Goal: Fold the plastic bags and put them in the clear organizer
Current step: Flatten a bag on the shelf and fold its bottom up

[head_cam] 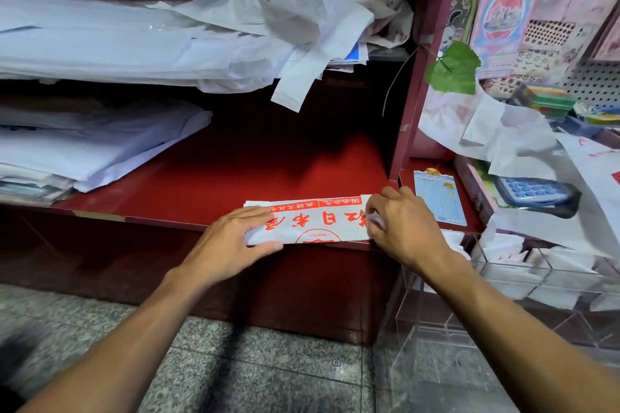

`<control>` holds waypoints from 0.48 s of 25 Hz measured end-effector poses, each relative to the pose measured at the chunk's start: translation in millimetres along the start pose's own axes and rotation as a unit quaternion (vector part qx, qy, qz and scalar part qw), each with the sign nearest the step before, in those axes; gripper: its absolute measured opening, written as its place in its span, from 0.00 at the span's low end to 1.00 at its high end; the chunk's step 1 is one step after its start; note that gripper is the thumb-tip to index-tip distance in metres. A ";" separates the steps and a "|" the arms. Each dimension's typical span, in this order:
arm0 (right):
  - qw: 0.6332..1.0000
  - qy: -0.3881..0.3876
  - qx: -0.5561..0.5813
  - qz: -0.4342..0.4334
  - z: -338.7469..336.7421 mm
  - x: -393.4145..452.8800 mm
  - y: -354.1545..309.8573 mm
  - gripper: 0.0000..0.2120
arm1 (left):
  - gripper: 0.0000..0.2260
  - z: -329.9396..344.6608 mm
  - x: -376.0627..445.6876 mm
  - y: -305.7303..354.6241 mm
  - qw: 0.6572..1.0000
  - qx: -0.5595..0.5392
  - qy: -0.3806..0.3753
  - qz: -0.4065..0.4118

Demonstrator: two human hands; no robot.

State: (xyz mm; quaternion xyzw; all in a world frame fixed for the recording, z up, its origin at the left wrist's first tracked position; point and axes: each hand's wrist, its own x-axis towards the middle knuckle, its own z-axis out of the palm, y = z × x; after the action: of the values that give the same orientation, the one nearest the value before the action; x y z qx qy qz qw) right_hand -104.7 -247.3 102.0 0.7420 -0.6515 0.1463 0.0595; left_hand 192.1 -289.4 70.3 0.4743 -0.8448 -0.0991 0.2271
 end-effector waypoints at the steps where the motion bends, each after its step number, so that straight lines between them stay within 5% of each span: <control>1: 1.000 0.010 -0.004 -0.010 -0.7 -1.4 -3.4 0.10 | 0.39 0.2 -0.1 0.9 1.000 0.013 -0.020 0.004; 8: 0.995 -0.097 0.016 0.017 3.6 7.7 -15.4 0.17 | 0.30 7.6 5.1 17.8 0.986 0.145 -0.077 -0.017; 12: 0.999 -0.033 0.020 -0.016 7.0 2.1 -25.0 0.26 | 0.30 13.4 10.2 46.5 0.959 0.260 -0.091 -0.070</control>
State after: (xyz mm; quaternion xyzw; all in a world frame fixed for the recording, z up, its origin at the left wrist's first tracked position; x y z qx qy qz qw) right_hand -78.8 -247.7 98.6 0.7575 -0.6384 0.1340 0.0258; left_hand 145.9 -274.0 79.3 0.5637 -0.8233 0.0658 0.0110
